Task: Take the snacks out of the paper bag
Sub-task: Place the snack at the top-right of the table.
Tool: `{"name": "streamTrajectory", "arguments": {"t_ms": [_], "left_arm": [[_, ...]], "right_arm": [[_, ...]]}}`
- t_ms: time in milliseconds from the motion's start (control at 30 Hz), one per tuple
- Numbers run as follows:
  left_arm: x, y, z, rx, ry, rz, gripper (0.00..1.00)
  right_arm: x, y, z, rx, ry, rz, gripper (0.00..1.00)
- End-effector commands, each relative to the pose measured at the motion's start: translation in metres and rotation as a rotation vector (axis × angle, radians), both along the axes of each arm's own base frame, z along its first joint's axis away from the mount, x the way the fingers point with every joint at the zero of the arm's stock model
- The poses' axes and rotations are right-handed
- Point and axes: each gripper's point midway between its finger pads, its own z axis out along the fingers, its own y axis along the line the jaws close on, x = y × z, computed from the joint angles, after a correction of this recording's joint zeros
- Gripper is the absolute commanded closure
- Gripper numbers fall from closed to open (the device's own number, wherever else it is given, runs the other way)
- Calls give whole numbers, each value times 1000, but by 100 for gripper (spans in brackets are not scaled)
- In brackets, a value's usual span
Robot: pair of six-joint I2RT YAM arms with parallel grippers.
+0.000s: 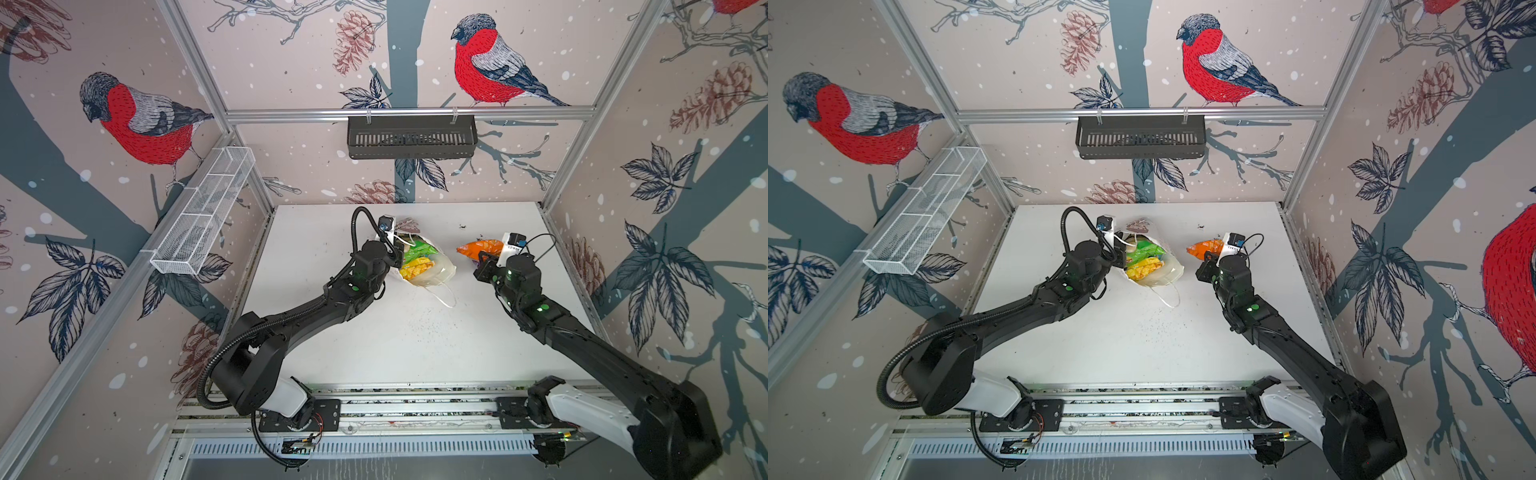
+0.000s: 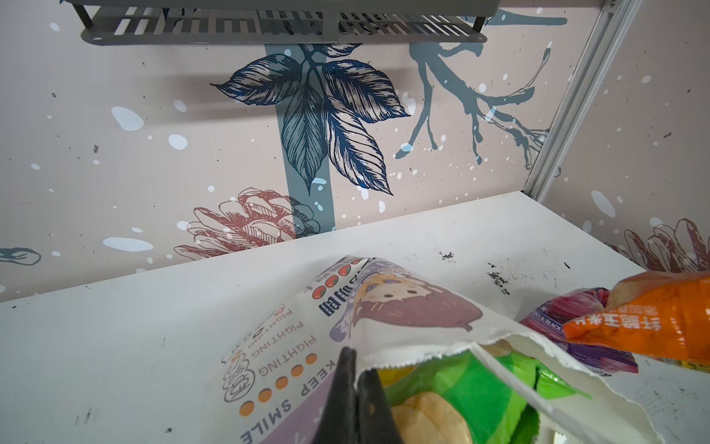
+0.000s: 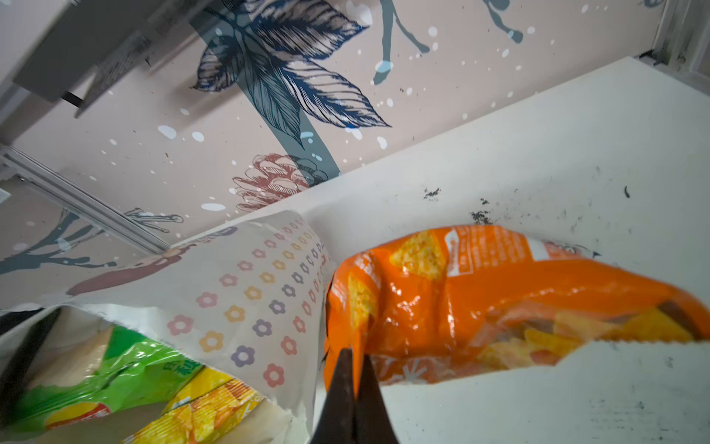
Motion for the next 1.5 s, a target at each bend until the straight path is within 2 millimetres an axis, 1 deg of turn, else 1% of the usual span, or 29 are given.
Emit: {"name": "streamTrajectory", "arguments": {"t_ms": [0,33,100,267,500,567,600,633,667,700,733,767,800,833,867,900,1033,1133,1300,1367,1467], "left_arm": [[0,11,-14,48,33,51,100],[0,11,-14,46,33,53,100],[-1,11,-13,40,27,50,100],[-1,9,-9,33,18,40,100],[-7,10,-8,0,21,28,100],[-9,11,-7,-10,22,23,100],[-9,11,-7,-13,23,24,100],[-10,11,-7,-14,25,25,100],[-10,12,-6,-14,23,26,100],[-11,12,-6,-16,23,24,100],[-11,12,-6,-17,23,22,100],[-11,12,-6,-19,21,21,100],[-11,11,-5,-24,20,21,100],[-11,10,-5,-31,21,18,100],[-11,8,-6,-31,23,5,100],[-11,6,-6,-29,24,-4,100],[-9,5,-11,-18,41,-2,100],[-9,3,-15,-12,61,-4,100],[-8,-4,-19,-9,85,-26,100],[-6,-7,-21,-8,99,-34,100],[-3,-13,-25,-9,120,-47,100]], "right_arm": [[11,16,-5,7,27,62,100],[15,17,-10,0,46,64,100],[24,23,-28,-21,101,70,100],[43,29,-56,-52,181,70,100],[69,30,-96,-67,262,55,100],[72,31,-106,-70,297,62,100],[72,31,-110,-72,312,64,97],[72,32,-113,-70,320,66,87],[72,31,-114,-67,325,64,68],[70,31,-114,-59,325,67,61],[69,32,-114,-53,322,70,56],[67,32,-110,-46,312,71,48],[66,31,-107,-42,300,70,36],[65,30,-104,-44,290,67,28],[65,27,-100,-50,277,58,22],[64,25,-95,-55,263,54,18],[61,24,-75,-55,214,57,14],[52,28,-58,-52,174,75,14],[22,41,-24,-18,75,129,14],[4,50,-7,9,16,176,14],[-18,60,10,57,-53,224,14]]}}
